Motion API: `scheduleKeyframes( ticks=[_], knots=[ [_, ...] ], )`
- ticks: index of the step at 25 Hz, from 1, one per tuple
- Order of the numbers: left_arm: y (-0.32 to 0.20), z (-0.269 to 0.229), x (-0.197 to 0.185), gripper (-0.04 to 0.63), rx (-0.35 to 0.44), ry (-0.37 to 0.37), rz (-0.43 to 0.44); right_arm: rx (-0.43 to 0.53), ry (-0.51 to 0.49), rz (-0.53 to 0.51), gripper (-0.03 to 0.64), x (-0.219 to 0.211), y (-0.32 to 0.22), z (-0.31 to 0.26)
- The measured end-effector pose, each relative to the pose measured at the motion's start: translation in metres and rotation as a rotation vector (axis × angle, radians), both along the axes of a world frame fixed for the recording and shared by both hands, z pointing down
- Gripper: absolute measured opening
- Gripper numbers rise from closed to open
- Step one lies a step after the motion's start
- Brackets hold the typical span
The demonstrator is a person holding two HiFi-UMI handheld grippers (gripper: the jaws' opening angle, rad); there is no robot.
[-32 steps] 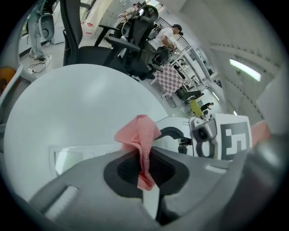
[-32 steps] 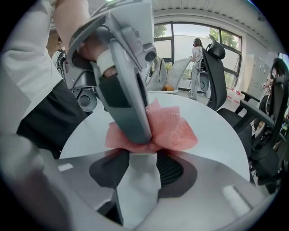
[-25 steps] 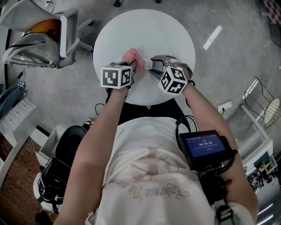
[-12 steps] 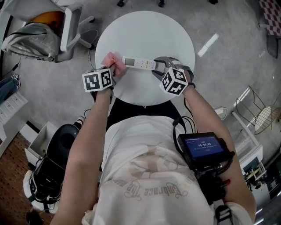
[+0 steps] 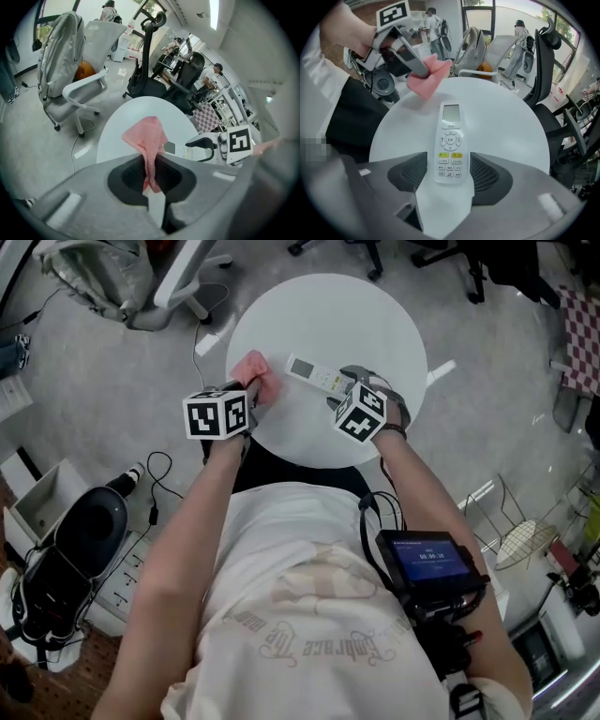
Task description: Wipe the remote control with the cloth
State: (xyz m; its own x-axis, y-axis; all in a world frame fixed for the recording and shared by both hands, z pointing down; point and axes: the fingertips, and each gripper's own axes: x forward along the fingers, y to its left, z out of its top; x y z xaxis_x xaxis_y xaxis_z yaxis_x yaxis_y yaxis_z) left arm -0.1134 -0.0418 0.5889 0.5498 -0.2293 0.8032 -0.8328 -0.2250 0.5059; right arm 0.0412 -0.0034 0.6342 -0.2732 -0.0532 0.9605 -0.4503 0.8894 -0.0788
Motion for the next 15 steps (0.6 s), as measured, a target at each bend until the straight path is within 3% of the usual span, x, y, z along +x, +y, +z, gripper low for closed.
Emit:
scheduleKeyframes(
  ticks=[9, 15],
  knots=[
    [0.02, -0.005, -0.039, 0.021, 0.001, 0.053, -0.112, -0.019, 0.179, -0.033, 0.242, -0.003, -0.005, 0.009],
    [0.027, -0.003, -0.045, 0.02, 0.0, 0.083, -0.132, -0.056, 0.165, 0.027, 0.238, -0.005, -0.005, 0.01]
  ],
)
